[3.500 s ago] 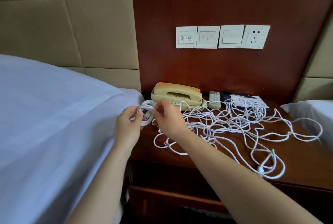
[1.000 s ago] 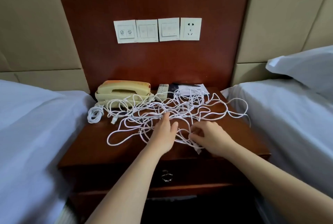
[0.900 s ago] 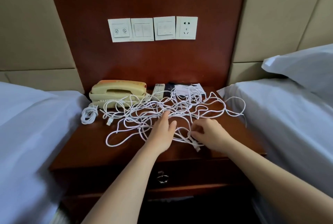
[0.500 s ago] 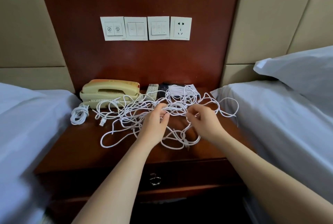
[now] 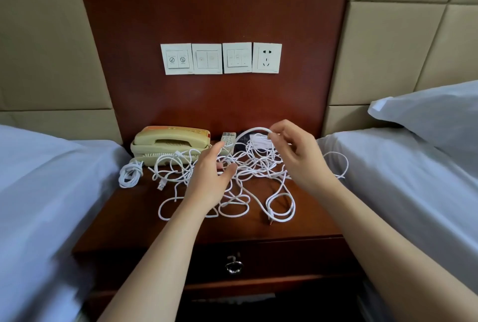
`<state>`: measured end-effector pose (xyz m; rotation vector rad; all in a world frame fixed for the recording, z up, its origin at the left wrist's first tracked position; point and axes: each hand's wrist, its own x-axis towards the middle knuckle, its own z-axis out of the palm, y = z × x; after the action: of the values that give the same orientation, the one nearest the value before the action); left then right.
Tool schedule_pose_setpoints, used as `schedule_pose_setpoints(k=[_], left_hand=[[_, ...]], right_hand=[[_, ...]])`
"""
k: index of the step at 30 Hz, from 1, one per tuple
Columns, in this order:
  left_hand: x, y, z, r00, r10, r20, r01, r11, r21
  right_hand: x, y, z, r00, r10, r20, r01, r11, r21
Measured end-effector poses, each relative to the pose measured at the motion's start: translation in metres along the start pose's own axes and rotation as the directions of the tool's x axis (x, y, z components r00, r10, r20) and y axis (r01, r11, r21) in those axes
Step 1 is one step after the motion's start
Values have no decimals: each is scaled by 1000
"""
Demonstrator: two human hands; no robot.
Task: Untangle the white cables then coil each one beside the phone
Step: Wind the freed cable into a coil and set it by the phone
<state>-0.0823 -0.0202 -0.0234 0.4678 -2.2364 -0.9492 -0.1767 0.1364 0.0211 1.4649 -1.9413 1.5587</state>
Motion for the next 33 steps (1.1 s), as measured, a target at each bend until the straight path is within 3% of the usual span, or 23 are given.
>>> schedule_pose_setpoints(k=[5,7,10,13,17,20,23,25,28,30,33], left_hand=[[2,-15,-11,996,69,-49,-56,970,237],[3,-19,-17,999,28,-26,-26,996,88],[-1,-17,-24,992,-42,121,54,994,-96],[-4,-18,-19,961,-22,275,22,1000,5],[-3,-27,-12,970,54,238,-100,978,184],[-2,-25,-16,984,62,164,-79,992,96],[-1,-16,-17,987,127,94,-132,990,44],[-1,-6,-12,977,182,109,-190,980,64],[-3,8,3,959,215,187,-233,969,83],[-5,13,15,938,256,235,-291,948,126],[-9,25,29,910,336,243,-381,909,167]], right_hand=[[-1,-9,-9,987,-79,-141,77,997,-23],[-2,-2,-18,979,-57,-195,42,996,-81],[-4,9,-28,973,-28,-231,-10,987,-161],[-7,12,-29,976,-18,-217,-22,983,-183],[-10,18,-35,978,11,-206,-71,955,-288],[-14,33,-46,970,93,-223,-203,815,-543],[-24,44,-54,943,309,-121,-290,588,-755],[-29,44,-51,880,474,-31,-300,503,-810],[-33,41,-48,818,574,41,-256,426,-868],[-33,37,-46,856,513,66,-177,410,-895],[-34,25,-32,977,117,176,80,570,-818]])
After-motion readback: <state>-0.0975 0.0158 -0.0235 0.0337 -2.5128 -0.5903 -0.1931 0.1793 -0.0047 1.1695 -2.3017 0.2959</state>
